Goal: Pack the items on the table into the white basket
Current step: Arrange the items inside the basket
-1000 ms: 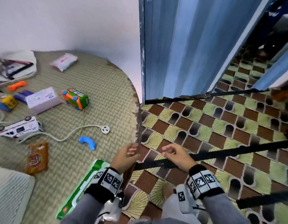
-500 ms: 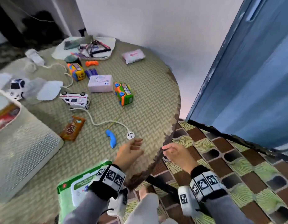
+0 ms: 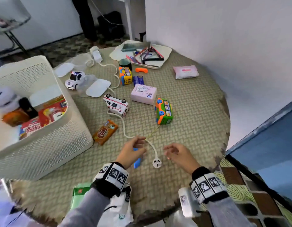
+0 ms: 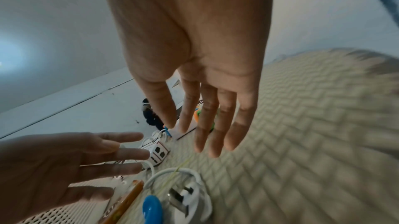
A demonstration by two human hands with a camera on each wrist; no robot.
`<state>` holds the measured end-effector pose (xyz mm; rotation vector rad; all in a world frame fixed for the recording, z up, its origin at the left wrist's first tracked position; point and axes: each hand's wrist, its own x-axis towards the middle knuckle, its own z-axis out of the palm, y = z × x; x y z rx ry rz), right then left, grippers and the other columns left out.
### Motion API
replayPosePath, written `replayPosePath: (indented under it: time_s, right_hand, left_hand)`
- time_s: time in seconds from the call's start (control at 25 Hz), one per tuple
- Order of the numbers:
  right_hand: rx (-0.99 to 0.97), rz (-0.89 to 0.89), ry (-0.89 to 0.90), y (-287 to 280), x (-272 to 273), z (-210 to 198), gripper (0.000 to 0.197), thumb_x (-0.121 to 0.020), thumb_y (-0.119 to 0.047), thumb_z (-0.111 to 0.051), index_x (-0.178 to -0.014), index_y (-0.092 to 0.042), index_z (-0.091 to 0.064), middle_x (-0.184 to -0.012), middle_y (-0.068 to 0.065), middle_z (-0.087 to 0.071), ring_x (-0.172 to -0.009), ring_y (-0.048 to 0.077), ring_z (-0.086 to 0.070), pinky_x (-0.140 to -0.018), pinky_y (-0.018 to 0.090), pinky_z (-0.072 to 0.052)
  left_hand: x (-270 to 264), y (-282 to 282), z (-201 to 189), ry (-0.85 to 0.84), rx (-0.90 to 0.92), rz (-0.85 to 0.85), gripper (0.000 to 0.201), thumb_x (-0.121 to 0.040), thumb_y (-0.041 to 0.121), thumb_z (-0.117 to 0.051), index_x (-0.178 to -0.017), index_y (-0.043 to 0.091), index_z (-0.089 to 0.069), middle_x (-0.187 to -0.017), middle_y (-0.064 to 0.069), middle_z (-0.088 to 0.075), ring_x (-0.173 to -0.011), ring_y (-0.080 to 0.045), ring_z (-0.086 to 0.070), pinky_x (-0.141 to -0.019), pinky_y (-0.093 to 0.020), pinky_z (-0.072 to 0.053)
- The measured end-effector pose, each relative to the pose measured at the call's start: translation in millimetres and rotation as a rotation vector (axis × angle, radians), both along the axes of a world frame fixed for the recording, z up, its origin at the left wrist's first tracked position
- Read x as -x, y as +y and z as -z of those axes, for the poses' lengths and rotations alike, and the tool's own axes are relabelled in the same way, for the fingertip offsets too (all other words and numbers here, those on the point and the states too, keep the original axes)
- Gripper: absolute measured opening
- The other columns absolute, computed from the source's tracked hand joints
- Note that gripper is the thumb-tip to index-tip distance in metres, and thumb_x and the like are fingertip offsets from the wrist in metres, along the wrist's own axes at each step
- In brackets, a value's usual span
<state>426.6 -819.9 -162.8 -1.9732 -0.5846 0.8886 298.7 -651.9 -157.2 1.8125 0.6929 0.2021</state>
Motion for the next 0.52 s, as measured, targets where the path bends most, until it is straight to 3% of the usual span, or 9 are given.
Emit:
replayPosePath:
  time_s: [0.12,0.24,0.36,0.52]
  right_hand:
    - [-0.017,-0.100,-0.016,30.1,-14.8,-3.1,0.016,-0.088,-0.013,-0.063,-0.085,-0.029,-0.065,-0.087,0.013,-0.066,-0.078,0.025,-0.062,-0.078,0.040,-0.053]
    - [-0.037,-0.208,-0.029,59.2,-35.1,-8.5,0.016,-0.089,-0.011,-0.063,-0.087,-0.027,-0.065,-0.087,0.015,-0.067,-0.078,0.021,-0.060,-0.080,0.037,-0.051]
    - [-0.040,-0.345,-0.071,92.4,-67.4,-18.3,0.009,-0.090,-0.012,-0.062,-0.093,-0.018,-0.067,-0.090,0.016,-0.069,-0.077,0.019,-0.061,-0.079,0.037,-0.051]
    - [-0.042,-0.491,-0.112,135.2,-114.0,-36.1,0.011,-0.089,-0.011,-0.062,-0.091,-0.021,-0.065,-0.085,0.013,-0.067,-0.075,0.016,-0.059,-0.075,0.037,-0.050]
  left_hand:
    - [0.2,16.1,0.2,0.006,0.017,-0.105,0.031,-0.086,0.000,-0.063,-0.112,0.017,-0.057,-0.100,0.003,-0.062,-0.088,-0.002,-0.057,-0.074,-0.008,-0.047]
    - [-2.0,29.3,2.3,-0.006,0.024,-0.213,0.032,-0.085,-0.002,-0.063,-0.109,0.019,-0.057,-0.100,0.000,-0.062,-0.089,-0.008,-0.058,-0.075,-0.011,-0.049]
    - [-10.3,45.8,0.4,-0.007,-0.004,-0.353,0.031,-0.083,-0.003,-0.065,-0.107,0.016,-0.059,-0.095,0.001,-0.062,-0.085,-0.010,-0.058,-0.072,-0.011,-0.049]
    - [-18.4,80.2,8.2,-0.017,-0.079,-0.536,0.029,-0.079,0.006,-0.072,-0.105,0.015,-0.062,-0.099,-0.002,-0.066,-0.091,-0.012,-0.062,-0.086,-0.018,-0.048]
